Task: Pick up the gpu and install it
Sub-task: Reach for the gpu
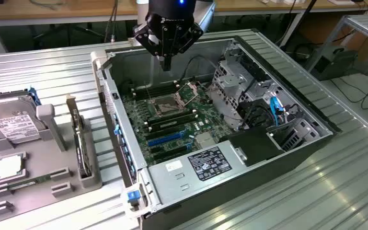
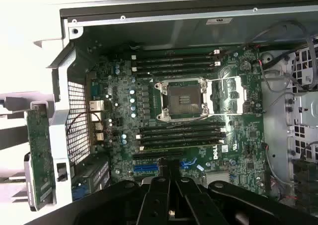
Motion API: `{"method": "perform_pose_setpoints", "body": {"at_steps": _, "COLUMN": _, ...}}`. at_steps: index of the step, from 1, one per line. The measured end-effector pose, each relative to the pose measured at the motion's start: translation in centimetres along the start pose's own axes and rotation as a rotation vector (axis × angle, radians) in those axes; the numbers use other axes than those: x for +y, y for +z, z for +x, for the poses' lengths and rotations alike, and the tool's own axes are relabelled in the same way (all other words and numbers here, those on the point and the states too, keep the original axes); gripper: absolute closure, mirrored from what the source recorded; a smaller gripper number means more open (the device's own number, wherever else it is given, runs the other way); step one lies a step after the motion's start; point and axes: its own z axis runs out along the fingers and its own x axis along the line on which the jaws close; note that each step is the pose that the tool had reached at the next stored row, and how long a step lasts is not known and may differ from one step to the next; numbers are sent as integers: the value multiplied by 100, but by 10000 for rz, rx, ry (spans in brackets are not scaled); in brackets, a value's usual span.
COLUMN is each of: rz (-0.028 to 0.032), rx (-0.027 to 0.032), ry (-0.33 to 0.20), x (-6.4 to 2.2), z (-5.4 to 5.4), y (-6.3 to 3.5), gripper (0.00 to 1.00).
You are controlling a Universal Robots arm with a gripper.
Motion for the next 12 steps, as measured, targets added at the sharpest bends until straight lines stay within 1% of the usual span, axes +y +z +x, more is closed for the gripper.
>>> {"method": "perform_pose_setpoints", "body": {"at_steps": 9, "rz": 1, "rx": 0, "ry": 1, "x": -1, "z": 3, "y": 0, "gripper": 89}}
{"method": "perform_pose_setpoints", "body": {"at_steps": 10, "rz": 1, "rx": 0, "ry": 3, "x": -6, "z": 24, "y": -1, "gripper": 89}}
{"method": "perform_pose_setpoints", "body": {"at_steps": 12, "rz": 0, "rx": 0, "ry": -1, "x": -39, "z": 101, "y": -2, "gripper": 89}}
